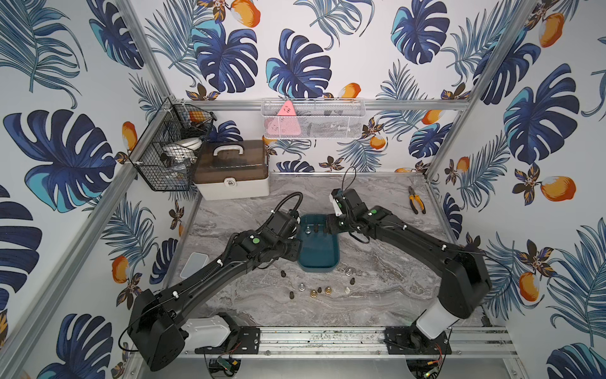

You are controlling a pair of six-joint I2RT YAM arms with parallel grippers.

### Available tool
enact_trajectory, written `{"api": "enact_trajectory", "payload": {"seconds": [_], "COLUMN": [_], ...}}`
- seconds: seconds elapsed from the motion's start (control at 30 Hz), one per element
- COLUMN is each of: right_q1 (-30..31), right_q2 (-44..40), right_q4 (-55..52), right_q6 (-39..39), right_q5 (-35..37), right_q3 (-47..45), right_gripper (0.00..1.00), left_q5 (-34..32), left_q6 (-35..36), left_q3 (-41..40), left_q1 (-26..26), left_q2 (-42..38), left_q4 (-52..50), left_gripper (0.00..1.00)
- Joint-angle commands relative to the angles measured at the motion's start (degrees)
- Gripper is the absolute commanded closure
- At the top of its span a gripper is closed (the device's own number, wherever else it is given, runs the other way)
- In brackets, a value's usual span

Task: Put the chess pieces into the storage box
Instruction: Place the chess piece in the storage box.

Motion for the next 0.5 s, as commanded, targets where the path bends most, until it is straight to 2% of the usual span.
{"api": "enact_trajectory", "payload": {"seconds": [0.0, 0.1, 0.23, 0.4, 0.47], "right_q1": [0.1, 1.0, 3.1, 3.7, 3.9], "right_q2": [-6.5, -12.3, -17.0, -16.5, -16.2], "right_q4": [17.8, 28.6, 40.1, 55.3, 57.6], "right_q6": [-2.1, -2.6, -4.6, -4.5, -4.0], "right_q5": [-13.2, -19.6, -20.7, -21.3, -21.1], "right_q3": [-11.7, -22.8, -33.4, -41.5, -42.7], "right_gripper": [0.44, 0.42, 0.37, 0.35, 0.34], "left_q5": [-0.9, 1.8, 2.1, 0.2, -0.1], "left_q6": [-5.2, -7.8, -9.4, -9.2, -9.5], "left_q3": [1.4, 1.8, -0.1, -1.4, -2.4], "left_q1": [0.2, 0.2, 0.2, 0.2, 0.2], "left_q2": [1.2, 2.5, 1.9, 5.4, 6.2], "left_q4": [-9.3, -12.2, -12.4, -12.2, -11.1], "left_gripper": [0.45, 0.47, 0.48, 0.5, 0.51]}}
